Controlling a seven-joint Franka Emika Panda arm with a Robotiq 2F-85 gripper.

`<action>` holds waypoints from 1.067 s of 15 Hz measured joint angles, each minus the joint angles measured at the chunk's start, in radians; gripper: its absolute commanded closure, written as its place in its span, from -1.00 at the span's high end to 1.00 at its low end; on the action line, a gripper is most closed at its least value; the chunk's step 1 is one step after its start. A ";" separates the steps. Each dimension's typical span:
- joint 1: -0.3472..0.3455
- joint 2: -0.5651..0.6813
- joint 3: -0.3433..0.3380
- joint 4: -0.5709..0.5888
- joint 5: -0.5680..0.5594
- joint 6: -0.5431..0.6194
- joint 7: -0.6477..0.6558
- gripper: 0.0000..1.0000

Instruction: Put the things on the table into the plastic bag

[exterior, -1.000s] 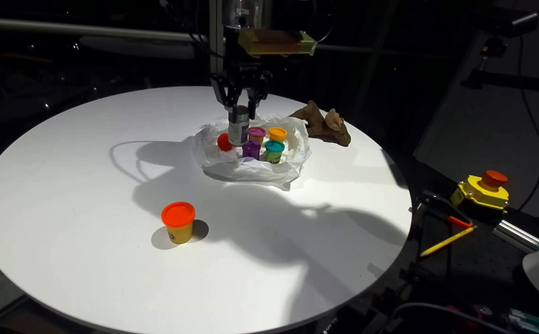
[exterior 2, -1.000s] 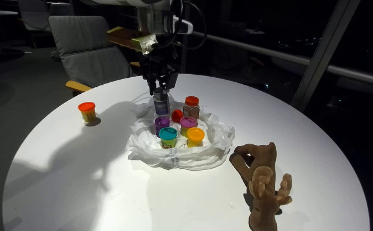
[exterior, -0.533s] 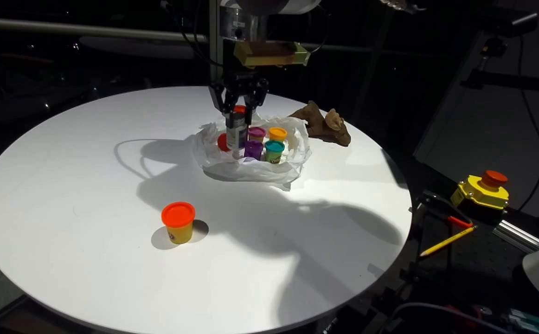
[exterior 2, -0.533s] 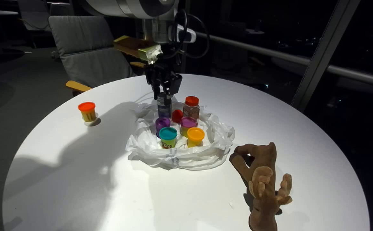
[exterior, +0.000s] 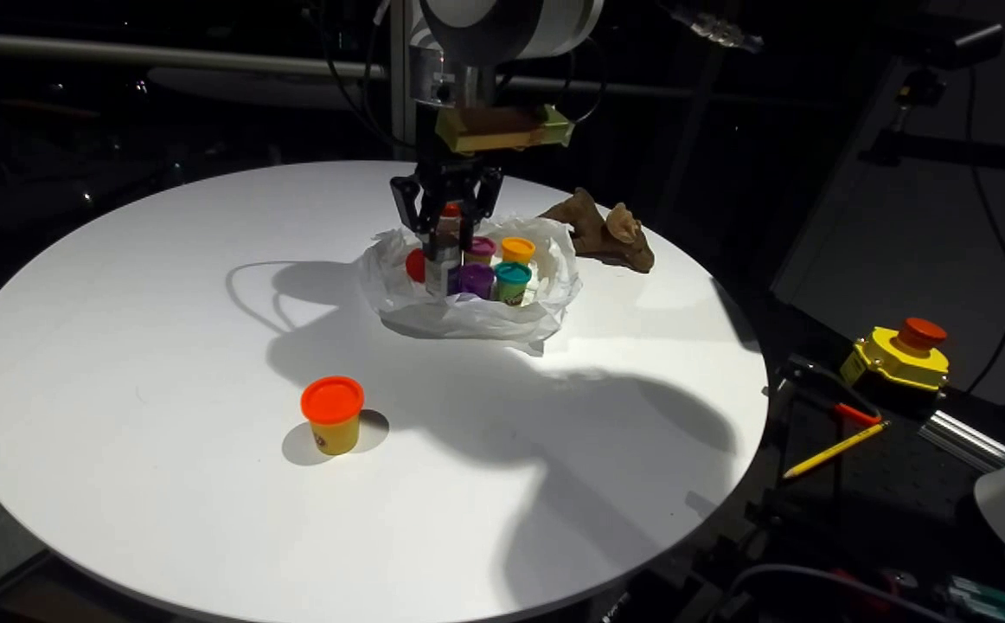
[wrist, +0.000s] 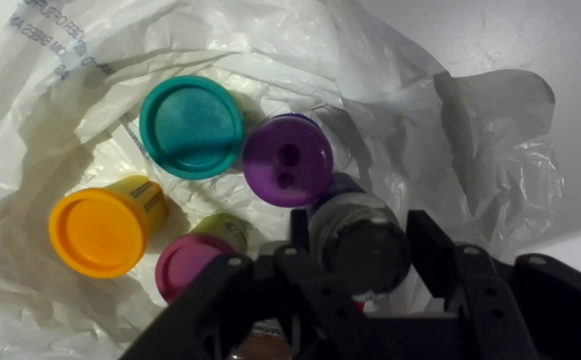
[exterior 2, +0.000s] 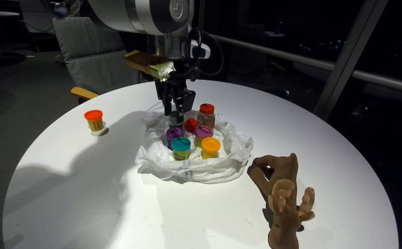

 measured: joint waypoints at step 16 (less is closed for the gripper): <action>0.171 -0.121 0.173 -0.089 0.039 -0.092 -0.014 1.00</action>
